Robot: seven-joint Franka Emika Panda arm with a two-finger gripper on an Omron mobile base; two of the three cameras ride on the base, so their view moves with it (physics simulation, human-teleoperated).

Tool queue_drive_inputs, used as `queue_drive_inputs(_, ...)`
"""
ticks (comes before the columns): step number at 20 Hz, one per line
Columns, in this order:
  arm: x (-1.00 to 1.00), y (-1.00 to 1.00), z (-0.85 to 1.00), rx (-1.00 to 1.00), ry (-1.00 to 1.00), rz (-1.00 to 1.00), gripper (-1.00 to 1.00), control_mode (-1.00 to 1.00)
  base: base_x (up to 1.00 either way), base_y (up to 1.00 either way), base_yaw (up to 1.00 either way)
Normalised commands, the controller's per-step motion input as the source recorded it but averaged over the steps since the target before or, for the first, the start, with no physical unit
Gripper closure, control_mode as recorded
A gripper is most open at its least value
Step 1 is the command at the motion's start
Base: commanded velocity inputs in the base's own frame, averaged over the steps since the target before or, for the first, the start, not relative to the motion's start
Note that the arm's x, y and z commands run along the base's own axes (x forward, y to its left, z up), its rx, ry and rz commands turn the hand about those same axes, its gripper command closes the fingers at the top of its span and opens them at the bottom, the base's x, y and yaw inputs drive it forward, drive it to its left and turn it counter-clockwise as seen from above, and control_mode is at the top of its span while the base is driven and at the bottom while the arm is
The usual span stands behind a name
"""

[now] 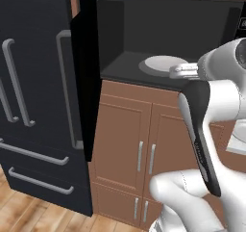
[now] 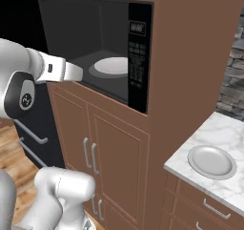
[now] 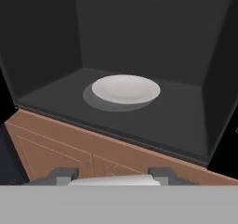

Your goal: Pick the marshmallow from the counter and place it in the microwave. Then turn on the microwave.

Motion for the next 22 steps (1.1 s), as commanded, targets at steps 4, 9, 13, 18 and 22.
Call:
queue_drive_inputs(4, 0.43, -0.02, 0.24, 0.00, 0.00, 0.00, 1.00, -1.00, 0.00, 0.00, 0.00)
queue_drive_inputs(9, 0.44, -0.08, 0.09, 0.00, 0.07, 0.00, 1.00, -1.00, 0.00, 0.00, 0.00)
queue_drive_inputs(13, 0.48, -0.06, 0.00, 0.00, 0.06, 0.00, 1.00, -1.00, 0.00, 0.00, 0.00)
queue_drive_inputs(18, 0.46, -0.06, -0.06, 0.00, 0.00, 0.00, 1.00, -1.00, 0.00, 0.00, 0.00)
queue_drive_inputs(22, 0.36, -0.03, -0.24, 0.00, 0.00, 0.00, 1.00, -1.00, 0.00, 0.00, 0.00)
